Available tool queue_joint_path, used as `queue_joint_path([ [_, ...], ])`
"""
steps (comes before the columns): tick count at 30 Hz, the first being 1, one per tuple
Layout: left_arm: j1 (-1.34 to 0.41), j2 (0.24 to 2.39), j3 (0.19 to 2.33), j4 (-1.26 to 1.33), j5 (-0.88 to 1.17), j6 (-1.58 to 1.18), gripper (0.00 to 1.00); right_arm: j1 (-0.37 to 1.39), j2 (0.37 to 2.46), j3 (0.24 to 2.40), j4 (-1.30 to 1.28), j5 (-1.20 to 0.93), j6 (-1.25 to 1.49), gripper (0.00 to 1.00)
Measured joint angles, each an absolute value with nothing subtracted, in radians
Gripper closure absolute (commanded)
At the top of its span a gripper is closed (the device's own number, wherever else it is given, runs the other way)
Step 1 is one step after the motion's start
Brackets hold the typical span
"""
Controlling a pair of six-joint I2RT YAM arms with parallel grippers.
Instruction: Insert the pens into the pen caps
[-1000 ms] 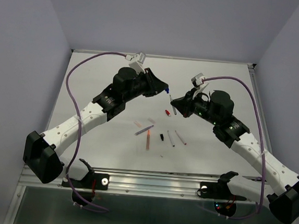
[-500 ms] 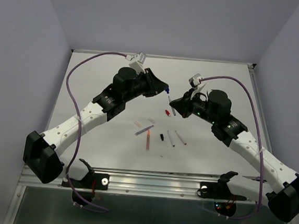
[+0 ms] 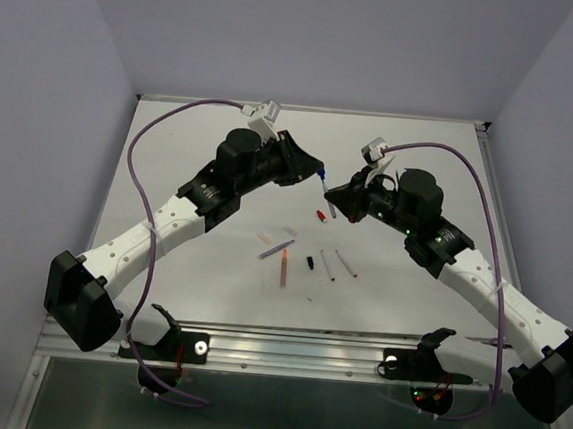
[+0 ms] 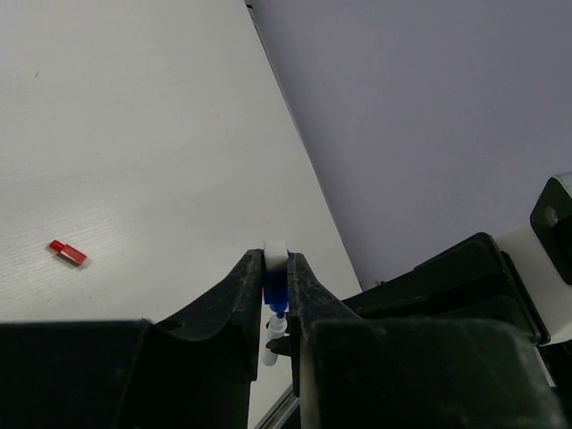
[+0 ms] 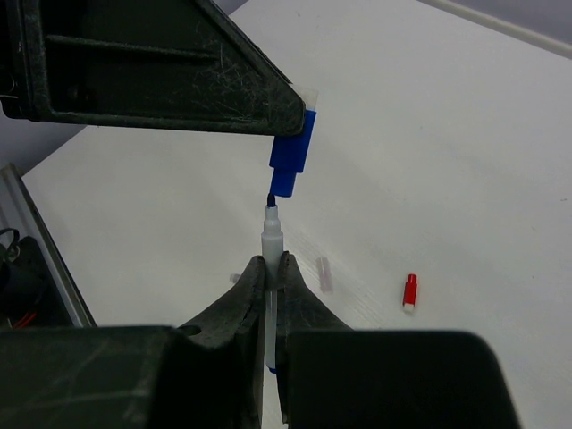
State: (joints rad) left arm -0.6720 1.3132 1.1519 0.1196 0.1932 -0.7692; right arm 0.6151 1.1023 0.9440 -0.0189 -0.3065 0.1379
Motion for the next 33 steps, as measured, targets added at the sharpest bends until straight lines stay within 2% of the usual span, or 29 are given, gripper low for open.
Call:
queue_joint_path([
  [33, -0.672, 1.298, 1.152, 0.130, 0.195, -0.780, 1.00, 0.615, 1.101, 0.960, -0.071, -0.303, 0.104, 0.99],
])
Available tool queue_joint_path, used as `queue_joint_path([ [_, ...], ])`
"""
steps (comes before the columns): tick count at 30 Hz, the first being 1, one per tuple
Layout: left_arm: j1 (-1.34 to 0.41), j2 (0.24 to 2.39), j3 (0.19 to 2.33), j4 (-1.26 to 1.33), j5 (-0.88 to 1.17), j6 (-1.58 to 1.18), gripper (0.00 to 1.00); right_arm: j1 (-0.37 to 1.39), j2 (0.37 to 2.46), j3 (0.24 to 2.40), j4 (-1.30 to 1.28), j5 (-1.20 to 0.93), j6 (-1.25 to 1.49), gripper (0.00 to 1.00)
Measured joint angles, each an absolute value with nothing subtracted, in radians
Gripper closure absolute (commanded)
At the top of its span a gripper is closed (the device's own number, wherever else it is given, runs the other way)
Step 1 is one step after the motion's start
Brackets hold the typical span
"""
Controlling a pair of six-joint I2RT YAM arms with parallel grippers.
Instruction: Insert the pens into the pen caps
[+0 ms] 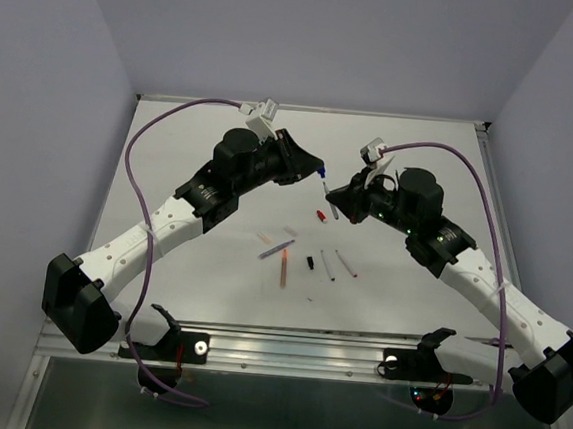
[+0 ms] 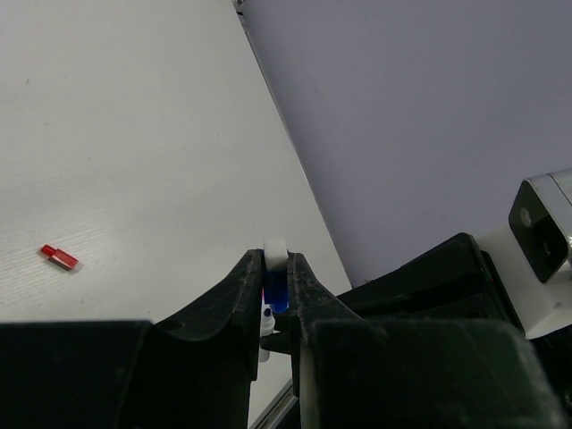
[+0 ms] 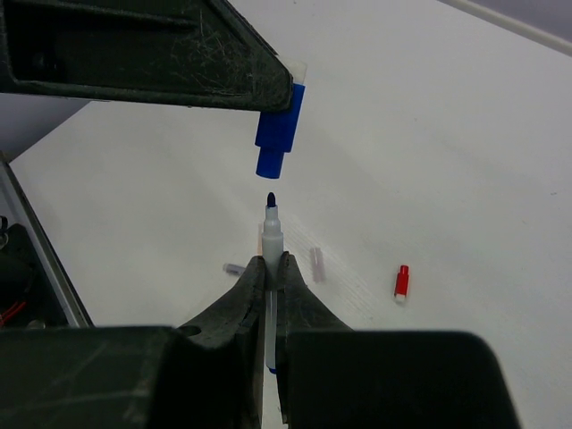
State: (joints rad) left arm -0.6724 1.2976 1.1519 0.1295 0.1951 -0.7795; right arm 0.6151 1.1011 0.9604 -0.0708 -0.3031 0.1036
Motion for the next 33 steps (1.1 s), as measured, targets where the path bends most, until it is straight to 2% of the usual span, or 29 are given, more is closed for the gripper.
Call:
queue_joint_path([
  [33, -0.671, 1.321, 1.152, 0.162, 0.237, -0.745, 1.00, 0.615, 1.114, 0.992, -0.037, -0.257, 0.124, 0.99],
])
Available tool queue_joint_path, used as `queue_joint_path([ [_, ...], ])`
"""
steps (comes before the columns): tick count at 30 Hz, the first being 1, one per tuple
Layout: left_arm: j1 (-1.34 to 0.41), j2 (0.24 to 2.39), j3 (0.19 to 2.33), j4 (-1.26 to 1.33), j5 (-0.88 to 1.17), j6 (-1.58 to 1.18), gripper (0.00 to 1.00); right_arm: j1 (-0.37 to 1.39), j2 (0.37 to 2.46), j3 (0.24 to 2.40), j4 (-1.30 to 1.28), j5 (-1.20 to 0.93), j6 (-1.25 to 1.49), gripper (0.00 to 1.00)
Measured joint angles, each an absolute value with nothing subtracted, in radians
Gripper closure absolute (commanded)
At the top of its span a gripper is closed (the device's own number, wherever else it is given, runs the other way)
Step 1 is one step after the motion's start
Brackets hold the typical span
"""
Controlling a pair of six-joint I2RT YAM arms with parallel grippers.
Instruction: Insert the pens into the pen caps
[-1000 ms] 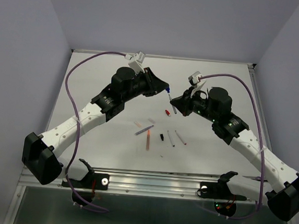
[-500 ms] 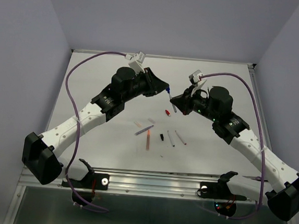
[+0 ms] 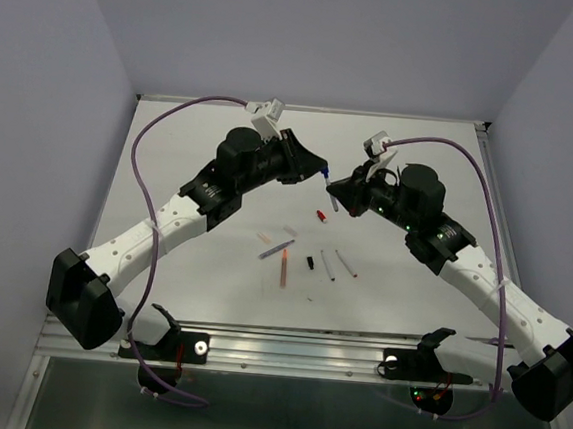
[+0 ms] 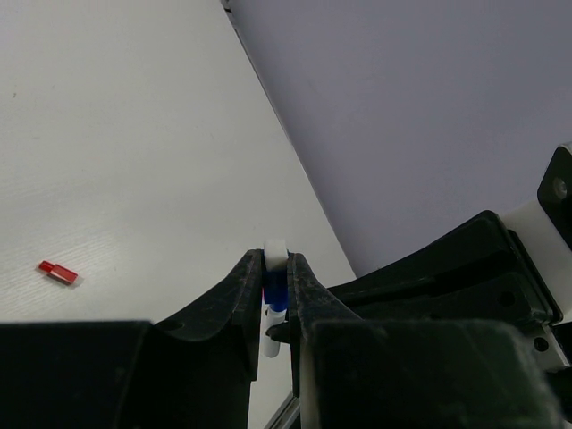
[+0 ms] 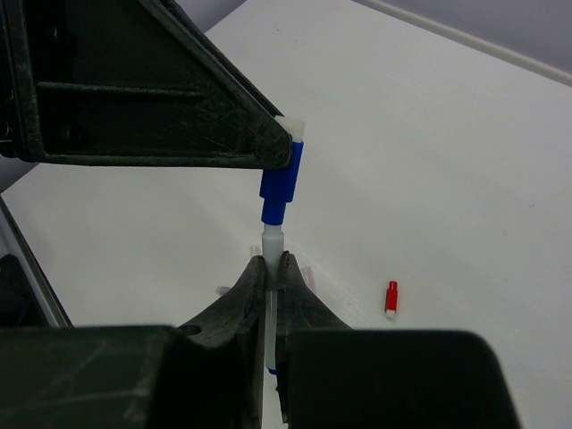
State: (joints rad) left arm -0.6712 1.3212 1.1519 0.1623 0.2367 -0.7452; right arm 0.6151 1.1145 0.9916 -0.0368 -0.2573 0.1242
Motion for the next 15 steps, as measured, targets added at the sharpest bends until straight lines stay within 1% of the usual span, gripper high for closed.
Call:
queue_joint_path([
  [9, -0.719, 1.350, 1.159, 0.202, 0.197, -0.584, 1.00, 0.615, 1.113, 0.992, -0.055, -0.198, 0.132, 0.99],
  [15, -0.726, 1.367, 1.163, 0.260, 0.223, -0.557, 1.00, 0.615, 1.077, 0.974, -0.034, -0.139, 0.132, 0.99],
])
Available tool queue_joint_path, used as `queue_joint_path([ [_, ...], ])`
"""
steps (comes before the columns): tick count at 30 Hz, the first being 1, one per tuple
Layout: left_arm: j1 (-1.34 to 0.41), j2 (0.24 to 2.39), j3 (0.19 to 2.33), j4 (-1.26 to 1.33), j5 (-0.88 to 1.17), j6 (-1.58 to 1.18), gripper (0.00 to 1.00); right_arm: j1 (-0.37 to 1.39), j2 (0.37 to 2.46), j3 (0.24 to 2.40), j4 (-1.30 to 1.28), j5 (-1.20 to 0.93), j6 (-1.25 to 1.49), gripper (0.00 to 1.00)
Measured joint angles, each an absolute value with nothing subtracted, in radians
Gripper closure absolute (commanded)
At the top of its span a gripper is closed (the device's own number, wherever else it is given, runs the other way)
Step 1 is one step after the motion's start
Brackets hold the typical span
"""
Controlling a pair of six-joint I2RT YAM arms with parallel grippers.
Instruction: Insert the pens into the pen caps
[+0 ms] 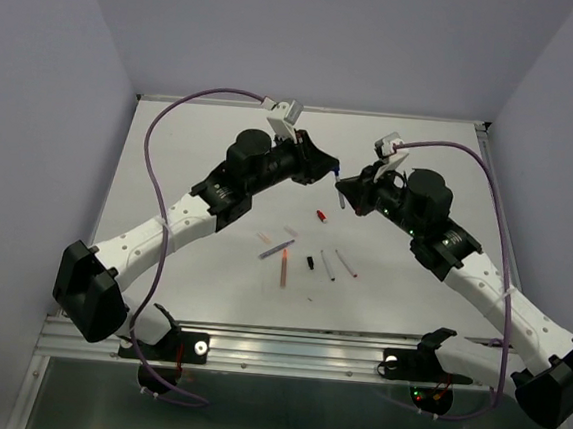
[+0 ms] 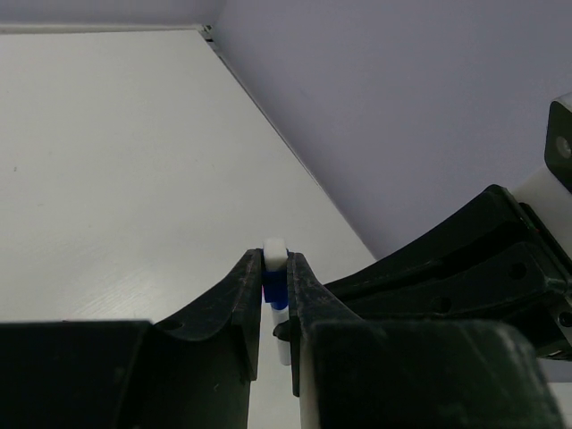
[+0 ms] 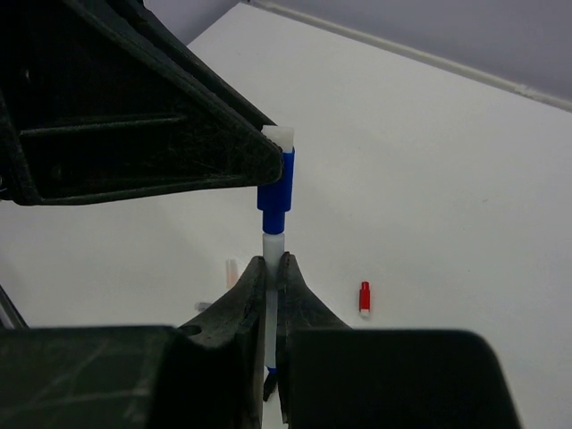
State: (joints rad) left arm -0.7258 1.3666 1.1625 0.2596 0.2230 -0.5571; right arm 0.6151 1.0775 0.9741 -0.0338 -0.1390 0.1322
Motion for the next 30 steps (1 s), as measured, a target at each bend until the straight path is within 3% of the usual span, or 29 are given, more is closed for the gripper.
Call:
queue_joint_path([
  [12, -0.709, 1.431, 1.193, 0.422, 0.316, -0.580, 1.00, 0.615, 1.029, 0.920, 0.126, -0.064, 0.121, 0.99],
  [30, -0.695, 1.540, 1.249, 0.435, 0.359, -0.564, 1.00, 0.602, 1.076, 0.929, 0.115, -0.002, 0.044, 0.99],
])
